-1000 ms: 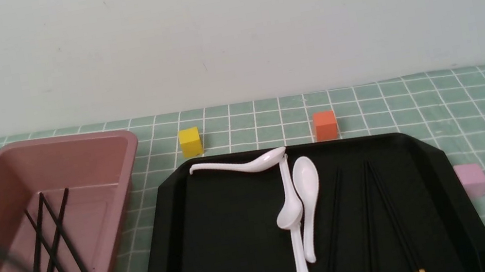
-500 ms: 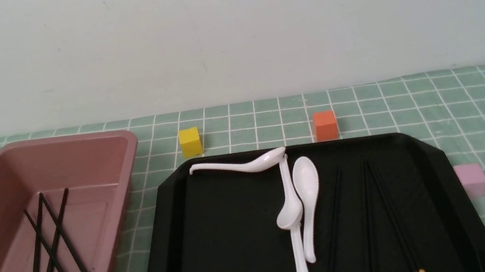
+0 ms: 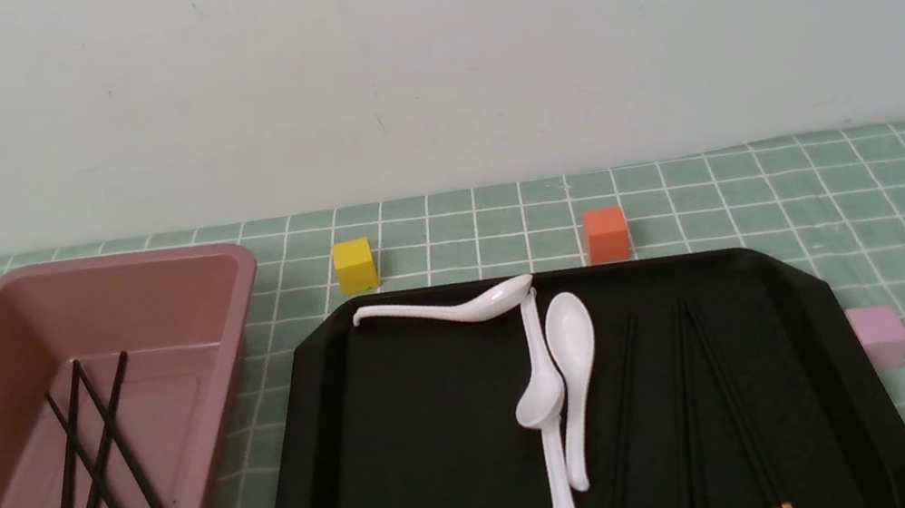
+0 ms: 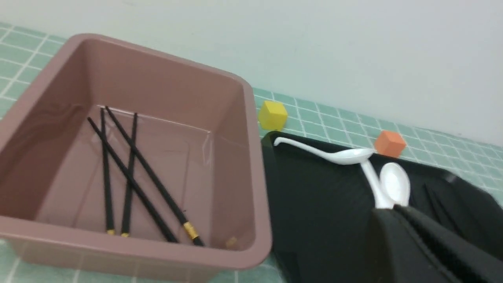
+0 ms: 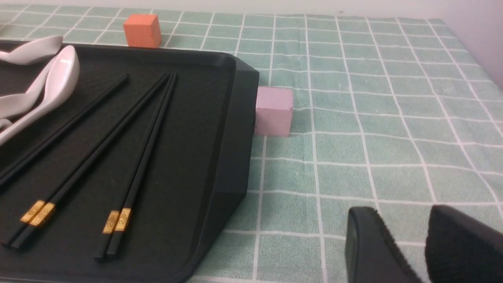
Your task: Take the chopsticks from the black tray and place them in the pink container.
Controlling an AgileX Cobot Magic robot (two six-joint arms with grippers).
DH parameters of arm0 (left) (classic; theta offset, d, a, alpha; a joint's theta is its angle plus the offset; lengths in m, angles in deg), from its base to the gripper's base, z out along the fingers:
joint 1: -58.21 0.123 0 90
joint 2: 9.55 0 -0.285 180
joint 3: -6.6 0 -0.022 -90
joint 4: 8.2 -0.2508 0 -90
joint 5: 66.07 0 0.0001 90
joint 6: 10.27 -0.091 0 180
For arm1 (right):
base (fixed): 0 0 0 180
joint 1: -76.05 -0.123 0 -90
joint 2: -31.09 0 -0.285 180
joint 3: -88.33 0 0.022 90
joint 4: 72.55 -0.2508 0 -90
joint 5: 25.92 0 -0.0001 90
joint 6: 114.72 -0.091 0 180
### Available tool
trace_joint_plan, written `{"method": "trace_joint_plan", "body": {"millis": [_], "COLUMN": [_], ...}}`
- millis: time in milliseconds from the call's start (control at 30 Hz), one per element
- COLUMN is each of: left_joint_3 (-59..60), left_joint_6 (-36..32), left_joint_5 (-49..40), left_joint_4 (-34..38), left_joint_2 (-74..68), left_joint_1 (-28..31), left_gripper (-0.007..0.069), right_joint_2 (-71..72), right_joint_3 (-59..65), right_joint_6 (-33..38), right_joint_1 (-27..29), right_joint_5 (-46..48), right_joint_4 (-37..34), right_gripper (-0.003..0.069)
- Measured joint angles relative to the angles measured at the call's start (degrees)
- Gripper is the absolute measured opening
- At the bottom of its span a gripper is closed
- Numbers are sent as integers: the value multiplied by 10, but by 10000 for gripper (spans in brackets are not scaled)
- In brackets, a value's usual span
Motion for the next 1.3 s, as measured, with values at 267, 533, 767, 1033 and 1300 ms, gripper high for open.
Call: {"method": "trace_joint_plan", "body": {"millis": [267,533,767,1033,1300], "left_joint_3": [97,184,189,189,189], "left_joint_6": [0,70,139,145,146], "left_joint_5": [18,75,83,83,83], "left_joint_4": [-67,-98,-151,-157,-157], "left_joint_2": [53,54,54,54,54], "left_joint_1": [-26,-39,-39,-39,-39], "left_gripper": [-7,-1,4,8,20], "right_joint_2": [0,0,0,0,0], "right_joint_3": [0,0,0,0,0], "right_joint_6": [0,0,0,0,0], "right_joint_1": [0,0,0,0,0], "right_joint_5": [0,0,0,0,0], "right_joint_4": [0,0,0,0,0], "right_gripper": [240,240,240,240,240]}}
